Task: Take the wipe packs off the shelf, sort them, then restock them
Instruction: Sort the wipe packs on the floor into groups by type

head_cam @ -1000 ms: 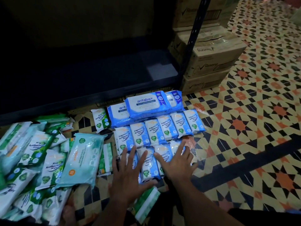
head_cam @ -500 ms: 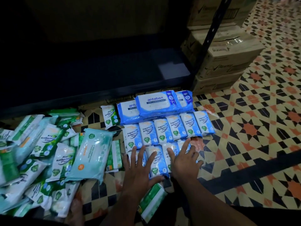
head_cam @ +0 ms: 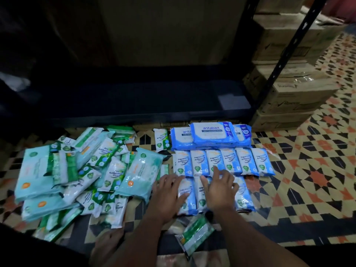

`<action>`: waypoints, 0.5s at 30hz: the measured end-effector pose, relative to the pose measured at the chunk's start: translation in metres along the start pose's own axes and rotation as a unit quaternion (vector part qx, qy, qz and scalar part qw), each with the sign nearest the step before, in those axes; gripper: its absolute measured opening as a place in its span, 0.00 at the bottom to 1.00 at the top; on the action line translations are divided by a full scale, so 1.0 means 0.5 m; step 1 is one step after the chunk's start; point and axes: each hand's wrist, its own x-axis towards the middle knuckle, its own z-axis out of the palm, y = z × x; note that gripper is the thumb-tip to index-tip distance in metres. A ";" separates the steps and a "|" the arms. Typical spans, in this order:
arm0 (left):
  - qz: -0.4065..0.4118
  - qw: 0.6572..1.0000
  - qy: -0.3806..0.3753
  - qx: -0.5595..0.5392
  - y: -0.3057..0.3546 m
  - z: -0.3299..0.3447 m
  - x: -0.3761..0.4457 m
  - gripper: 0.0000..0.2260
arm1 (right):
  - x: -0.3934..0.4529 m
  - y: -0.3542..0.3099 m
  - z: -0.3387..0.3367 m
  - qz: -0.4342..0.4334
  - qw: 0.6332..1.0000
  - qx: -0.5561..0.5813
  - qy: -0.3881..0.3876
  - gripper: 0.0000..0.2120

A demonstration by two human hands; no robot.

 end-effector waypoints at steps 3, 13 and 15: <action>-0.041 0.995 0.086 0.006 -0.054 -0.038 -0.032 0.21 | -0.006 -0.058 0.007 -0.087 0.996 -0.013 0.023 0.24; -0.304 0.928 0.213 0.037 -0.269 -0.124 -0.101 0.14 | -0.014 -0.298 0.026 -0.267 0.964 -0.001 -0.012 0.19; -0.291 0.934 0.202 0.039 -0.309 -0.137 -0.095 0.14 | -0.002 -0.339 0.030 -0.286 0.958 -0.012 -0.010 0.19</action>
